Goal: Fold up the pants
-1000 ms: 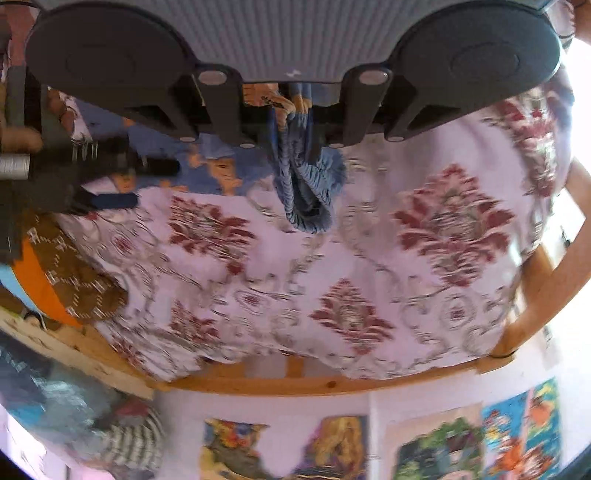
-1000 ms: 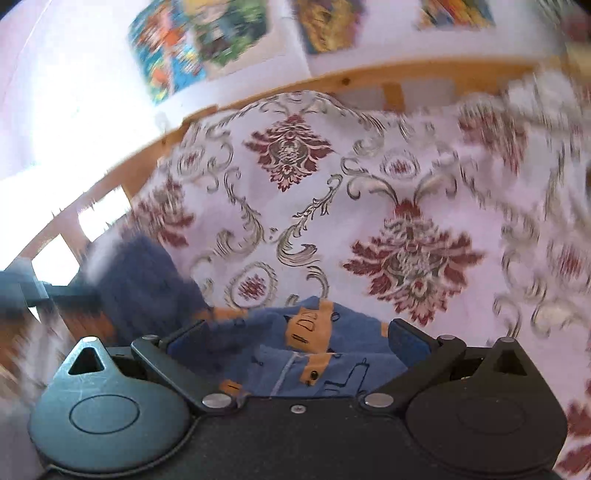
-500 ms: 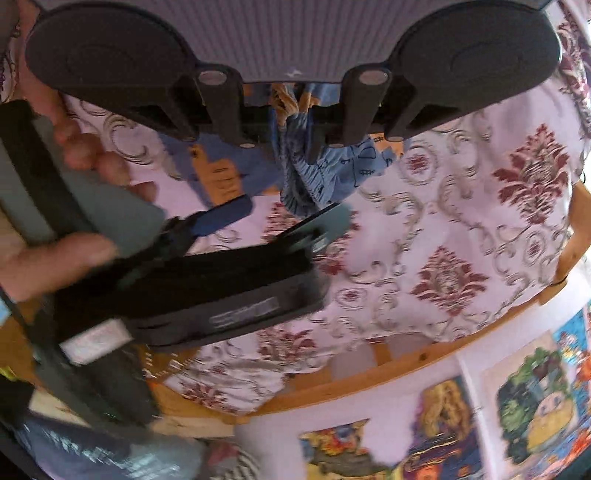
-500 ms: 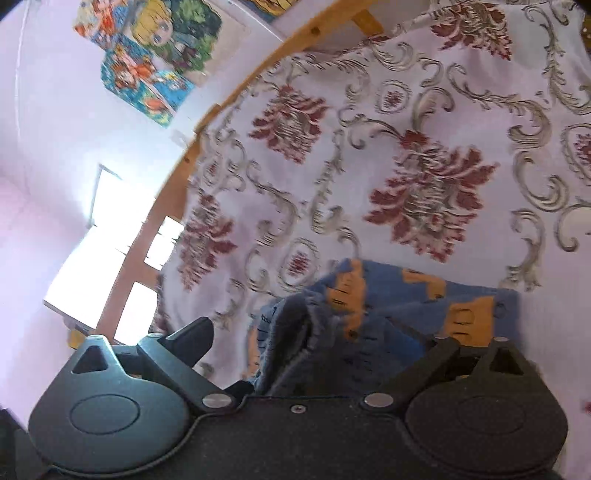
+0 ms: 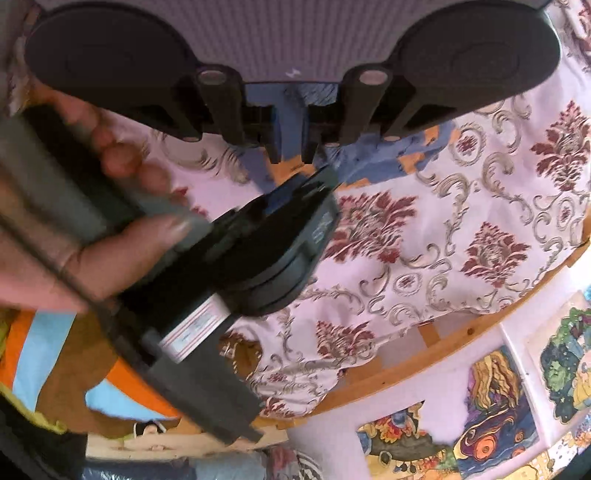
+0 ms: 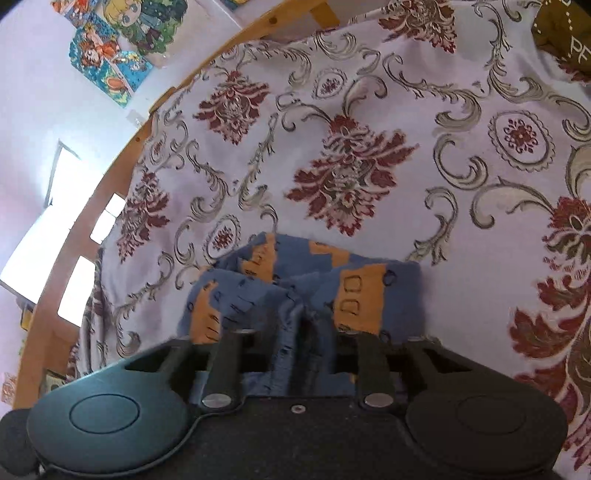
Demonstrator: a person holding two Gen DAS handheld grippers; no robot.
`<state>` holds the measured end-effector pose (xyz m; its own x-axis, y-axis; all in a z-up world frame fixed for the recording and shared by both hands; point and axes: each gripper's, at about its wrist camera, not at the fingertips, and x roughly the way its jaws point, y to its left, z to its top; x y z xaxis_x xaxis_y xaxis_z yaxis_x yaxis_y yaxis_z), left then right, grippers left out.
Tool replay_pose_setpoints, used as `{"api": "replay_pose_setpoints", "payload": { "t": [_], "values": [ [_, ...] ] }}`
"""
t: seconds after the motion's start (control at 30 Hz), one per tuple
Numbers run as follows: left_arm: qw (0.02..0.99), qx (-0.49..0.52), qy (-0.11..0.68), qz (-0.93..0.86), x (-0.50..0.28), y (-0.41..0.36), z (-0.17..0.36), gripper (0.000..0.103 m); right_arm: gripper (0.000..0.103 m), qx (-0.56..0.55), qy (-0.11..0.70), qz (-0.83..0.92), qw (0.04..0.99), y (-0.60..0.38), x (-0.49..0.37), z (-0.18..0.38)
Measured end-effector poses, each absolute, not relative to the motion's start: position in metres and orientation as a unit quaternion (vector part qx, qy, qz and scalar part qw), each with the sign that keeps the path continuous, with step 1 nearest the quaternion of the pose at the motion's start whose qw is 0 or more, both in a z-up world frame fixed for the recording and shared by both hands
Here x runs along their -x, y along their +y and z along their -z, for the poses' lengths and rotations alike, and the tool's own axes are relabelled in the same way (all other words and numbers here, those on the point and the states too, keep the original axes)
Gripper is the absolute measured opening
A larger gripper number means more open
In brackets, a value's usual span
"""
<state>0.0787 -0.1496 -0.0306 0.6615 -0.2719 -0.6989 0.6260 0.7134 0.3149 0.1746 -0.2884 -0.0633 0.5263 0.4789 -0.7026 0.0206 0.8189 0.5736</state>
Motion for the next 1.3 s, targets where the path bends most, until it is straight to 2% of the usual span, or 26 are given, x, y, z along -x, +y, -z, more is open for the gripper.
{"api": "replay_pose_setpoints", "payload": {
  "t": [0.07, 0.17, 0.23, 0.33, 0.47, 0.53, 0.6, 0.67, 0.7, 0.73, 0.8, 0.9, 0.93, 1.17, 1.27, 1.3],
  "values": [
    [0.865, -0.287, 0.329, 0.247, -0.080, -0.139, 0.039, 0.019, 0.065, -0.276, 0.472, -0.141, 0.826, -0.288, -0.176, 0.070],
    [0.863, -0.280, 0.349, 0.234, -0.084, -0.125, 0.050, 0.040, 0.065, -0.291, 0.479, -0.139, 0.816, -0.285, -0.179, 0.080],
    [0.864, -0.276, 0.351, 0.232, -0.084, -0.119, 0.055, 0.059, 0.065, -0.305, 0.485, -0.146, 0.806, -0.282, -0.182, 0.087],
    [0.858, -0.295, 0.348, 0.236, -0.081, -0.119, 0.065, 0.070, 0.068, -0.320, 0.494, -0.145, 0.795, -0.279, -0.188, 0.096],
    [0.845, -0.320, 0.360, 0.231, -0.083, -0.122, 0.082, 0.076, 0.074, -0.338, 0.495, -0.142, 0.788, -0.279, -0.190, 0.101],
    [0.840, -0.324, 0.371, 0.228, -0.086, -0.123, 0.087, 0.077, 0.073, -0.335, 0.493, -0.142, 0.790, -0.277, -0.190, 0.100],
    [0.838, -0.326, 0.377, 0.223, -0.088, -0.123, 0.091, 0.077, 0.067, -0.328, 0.494, -0.141, 0.793, -0.276, -0.188, 0.098],
    [0.835, -0.324, 0.383, 0.224, -0.090, -0.122, 0.093, 0.072, 0.058, -0.325, 0.493, -0.140, 0.795, -0.275, -0.188, 0.097],
    [0.835, -0.324, 0.384, 0.224, -0.090, -0.121, 0.093, 0.064, 0.049, -0.323, 0.494, -0.139, 0.795, -0.274, -0.188, 0.097],
    [0.835, -0.324, 0.385, 0.223, -0.090, -0.121, 0.093, 0.057, 0.045, -0.320, 0.495, -0.135, 0.796, -0.274, -0.188, 0.097],
    [0.836, -0.320, 0.387, 0.223, -0.089, -0.120, 0.093, 0.049, 0.031, -0.312, 0.497, -0.131, 0.799, -0.272, -0.188, 0.098],
    [0.839, -0.306, 0.391, 0.224, -0.091, -0.116, 0.090, 0.029, 0.015, -0.306, 0.494, -0.128, 0.804, -0.272, -0.186, 0.097],
    [0.839, -0.301, 0.394, 0.223, -0.092, -0.115, 0.090, 0.024, 0.014, -0.309, 0.493, -0.130, 0.803, -0.272, -0.186, 0.096],
    [0.842, -0.277, 0.402, 0.232, -0.095, -0.106, 0.081, 0.021, 0.009, -0.310, 0.480, -0.143, 0.808, -0.270, -0.182, 0.087],
    [0.845, -0.264, 0.403, 0.231, -0.095, -0.102, 0.077, 0.015, 0.009, -0.316, 0.476, -0.143, 0.808, -0.271, -0.180, 0.084],
    [0.847, -0.261, 0.402, 0.231, -0.095, -0.100, 0.076, 0.007, 0.009, -0.318, 0.474, -0.144, 0.808, -0.272, -0.180, 0.084]
  ]
}}
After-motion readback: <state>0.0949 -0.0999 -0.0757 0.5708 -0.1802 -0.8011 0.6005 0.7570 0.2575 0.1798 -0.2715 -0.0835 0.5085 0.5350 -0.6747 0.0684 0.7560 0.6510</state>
